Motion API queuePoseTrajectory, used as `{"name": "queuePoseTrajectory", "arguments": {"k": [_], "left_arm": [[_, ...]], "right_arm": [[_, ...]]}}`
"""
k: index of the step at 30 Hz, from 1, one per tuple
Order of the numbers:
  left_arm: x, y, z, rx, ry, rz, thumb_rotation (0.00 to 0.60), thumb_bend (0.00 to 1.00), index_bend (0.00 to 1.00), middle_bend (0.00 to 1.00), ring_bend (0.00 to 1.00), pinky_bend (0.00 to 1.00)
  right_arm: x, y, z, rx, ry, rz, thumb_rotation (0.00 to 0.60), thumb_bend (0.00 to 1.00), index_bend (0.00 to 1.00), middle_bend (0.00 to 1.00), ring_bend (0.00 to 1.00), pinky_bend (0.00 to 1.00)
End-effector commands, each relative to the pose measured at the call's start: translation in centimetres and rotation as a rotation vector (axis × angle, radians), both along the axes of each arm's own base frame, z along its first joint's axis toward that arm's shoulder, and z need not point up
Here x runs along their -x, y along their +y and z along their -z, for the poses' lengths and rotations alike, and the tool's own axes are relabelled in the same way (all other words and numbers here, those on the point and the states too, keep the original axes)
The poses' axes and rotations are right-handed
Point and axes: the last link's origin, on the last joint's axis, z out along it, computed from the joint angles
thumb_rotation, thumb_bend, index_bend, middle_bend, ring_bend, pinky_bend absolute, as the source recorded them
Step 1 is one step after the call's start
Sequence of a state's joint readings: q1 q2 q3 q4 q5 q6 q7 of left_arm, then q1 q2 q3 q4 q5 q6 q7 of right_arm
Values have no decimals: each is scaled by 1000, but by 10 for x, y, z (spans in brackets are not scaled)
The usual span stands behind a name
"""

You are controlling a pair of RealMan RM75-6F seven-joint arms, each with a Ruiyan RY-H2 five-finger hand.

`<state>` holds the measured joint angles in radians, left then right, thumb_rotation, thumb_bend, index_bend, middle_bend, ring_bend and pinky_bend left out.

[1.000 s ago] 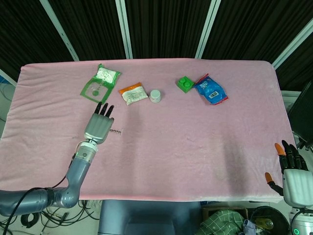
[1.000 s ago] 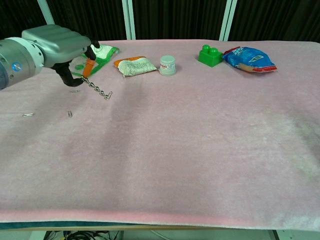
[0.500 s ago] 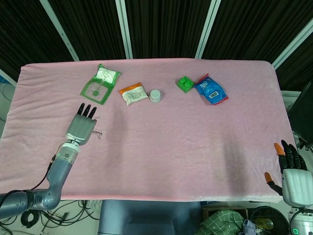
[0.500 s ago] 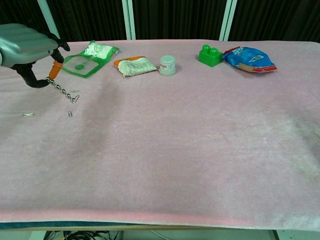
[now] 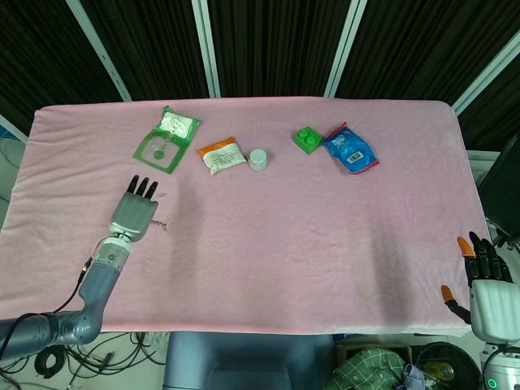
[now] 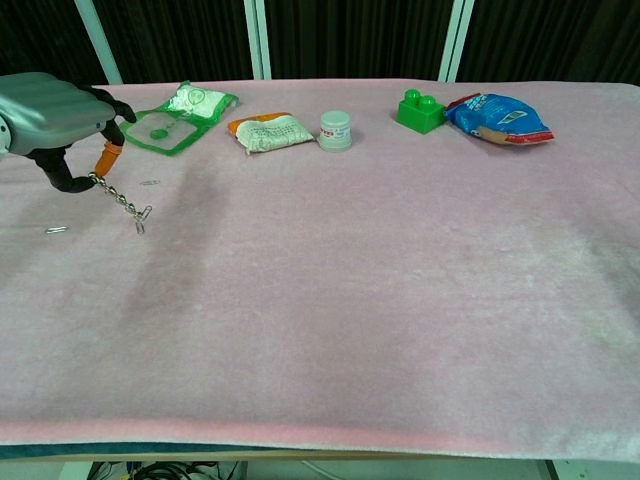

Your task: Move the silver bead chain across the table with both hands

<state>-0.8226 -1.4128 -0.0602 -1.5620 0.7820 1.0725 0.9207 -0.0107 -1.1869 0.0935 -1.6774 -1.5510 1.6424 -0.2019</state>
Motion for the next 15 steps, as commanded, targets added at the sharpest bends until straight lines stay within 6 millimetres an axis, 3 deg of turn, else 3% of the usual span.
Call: {"name": "queuePoseTrajectory", "arguments": {"k": [1, 15], "left_arm": [[1, 1, 1, 0, 12, -1, 600, 380, 591, 84, 0, 0], [6, 0, -1, 4, 32, -29, 600, 380, 592, 84, 0, 0]], "right_arm": [[0, 0, 0, -1, 1, 0, 600, 197, 9, 0, 0, 173], [5, -1, 0, -30, 13, 18, 600, 196, 9, 0, 0, 174]]}}
